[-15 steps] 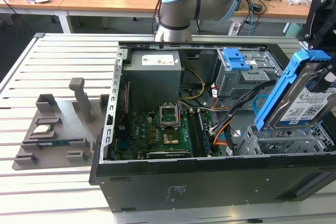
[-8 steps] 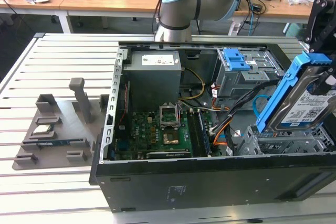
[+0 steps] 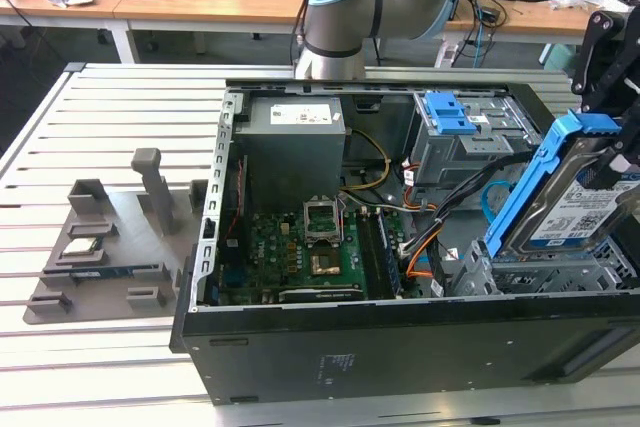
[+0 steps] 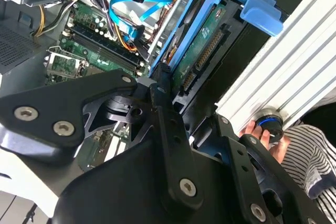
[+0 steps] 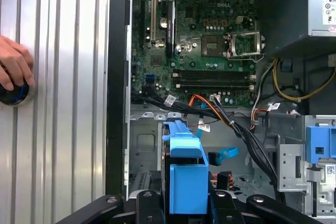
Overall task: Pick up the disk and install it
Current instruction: 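Insert the disk into the insertion slot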
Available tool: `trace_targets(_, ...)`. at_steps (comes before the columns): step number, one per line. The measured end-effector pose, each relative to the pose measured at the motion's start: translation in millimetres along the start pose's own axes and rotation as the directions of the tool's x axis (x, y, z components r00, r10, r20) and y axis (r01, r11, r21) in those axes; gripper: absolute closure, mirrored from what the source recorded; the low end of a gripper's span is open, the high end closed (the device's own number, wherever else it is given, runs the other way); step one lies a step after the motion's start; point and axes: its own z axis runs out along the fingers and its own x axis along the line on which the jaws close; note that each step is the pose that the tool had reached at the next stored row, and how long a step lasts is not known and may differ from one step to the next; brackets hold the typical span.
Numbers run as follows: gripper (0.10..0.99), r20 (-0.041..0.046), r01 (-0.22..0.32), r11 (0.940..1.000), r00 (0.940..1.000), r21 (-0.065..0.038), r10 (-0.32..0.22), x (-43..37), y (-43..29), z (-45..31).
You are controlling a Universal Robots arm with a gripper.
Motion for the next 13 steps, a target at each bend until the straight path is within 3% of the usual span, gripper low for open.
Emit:
trace_targets(7, 0.722, -0.0004, 0.0, 1.0, 1.0, 0.0, 0.0, -1.6, -0.6, 11.8)
trace_targets(13, 0.722, -0.0006, 0.0, 1.0, 1.0, 0.003, 0.0, -1.7, 2.2, 11.4)
